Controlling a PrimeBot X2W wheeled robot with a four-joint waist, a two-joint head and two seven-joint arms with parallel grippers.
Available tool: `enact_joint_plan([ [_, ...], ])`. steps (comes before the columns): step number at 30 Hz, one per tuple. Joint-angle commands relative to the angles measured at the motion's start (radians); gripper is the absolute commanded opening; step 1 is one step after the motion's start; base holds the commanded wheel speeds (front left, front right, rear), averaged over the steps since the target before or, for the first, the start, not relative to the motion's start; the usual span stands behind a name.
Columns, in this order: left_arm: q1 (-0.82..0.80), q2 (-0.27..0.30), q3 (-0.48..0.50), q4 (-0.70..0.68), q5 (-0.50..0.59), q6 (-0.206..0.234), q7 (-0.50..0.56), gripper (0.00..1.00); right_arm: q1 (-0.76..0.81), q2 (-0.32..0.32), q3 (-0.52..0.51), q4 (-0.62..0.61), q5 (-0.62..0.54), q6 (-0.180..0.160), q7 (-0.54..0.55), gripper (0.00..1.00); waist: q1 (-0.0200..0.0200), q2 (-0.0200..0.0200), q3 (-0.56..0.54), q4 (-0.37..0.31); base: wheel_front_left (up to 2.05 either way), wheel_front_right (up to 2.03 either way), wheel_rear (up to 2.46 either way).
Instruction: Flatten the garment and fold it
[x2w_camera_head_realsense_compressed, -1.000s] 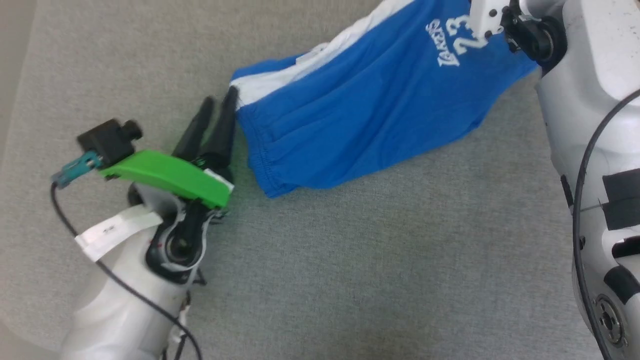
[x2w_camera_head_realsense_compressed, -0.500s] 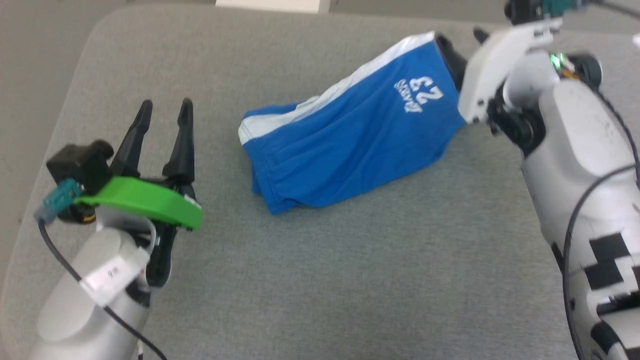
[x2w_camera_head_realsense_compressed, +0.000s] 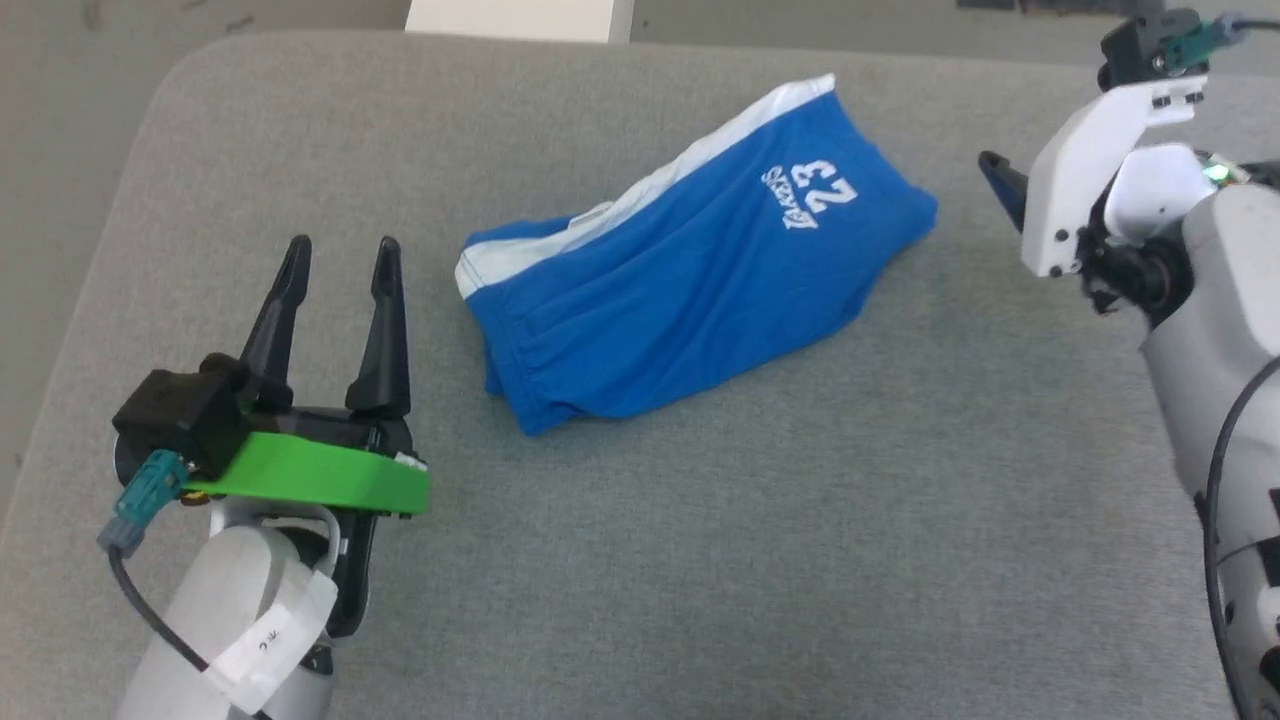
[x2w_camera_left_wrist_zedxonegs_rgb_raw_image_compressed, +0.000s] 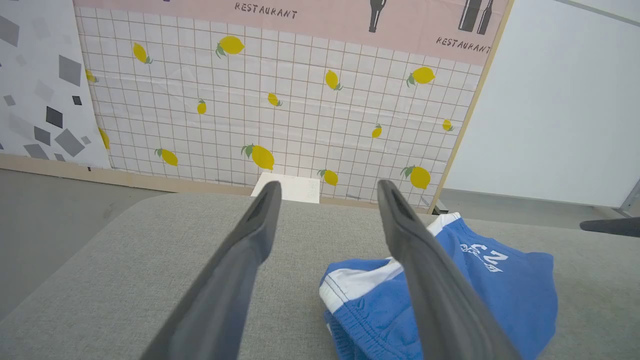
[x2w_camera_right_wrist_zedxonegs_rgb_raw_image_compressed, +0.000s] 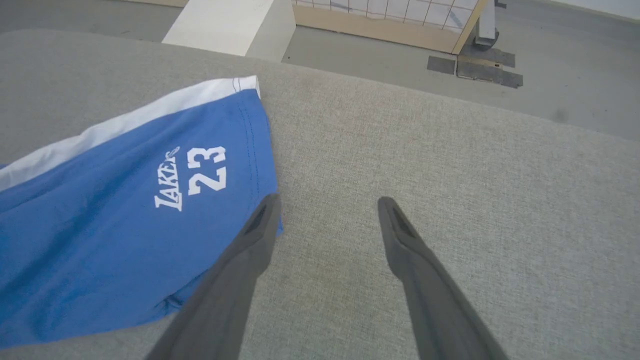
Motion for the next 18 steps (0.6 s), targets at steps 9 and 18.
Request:
enact_joint_plan([
  [9,0.004,-0.081,0.084,-0.02,0.073,-0.075,-0.005,1.0,-0.102,0.001,0.036,-0.054,-0.063,-0.001,0.166,1.0,0.0001,0.0,0.171,0.11,0.0,0.0,0.0],
  [18,-0.014,-0.147,0.145,-0.002,0.123,-0.139,-0.005,1.0,-0.112,0.023,0.091,-0.071,-0.102,-0.001,0.292,1.0,0.0001,0.0,0.219,0.13,0.0,0.0,0.0],
])
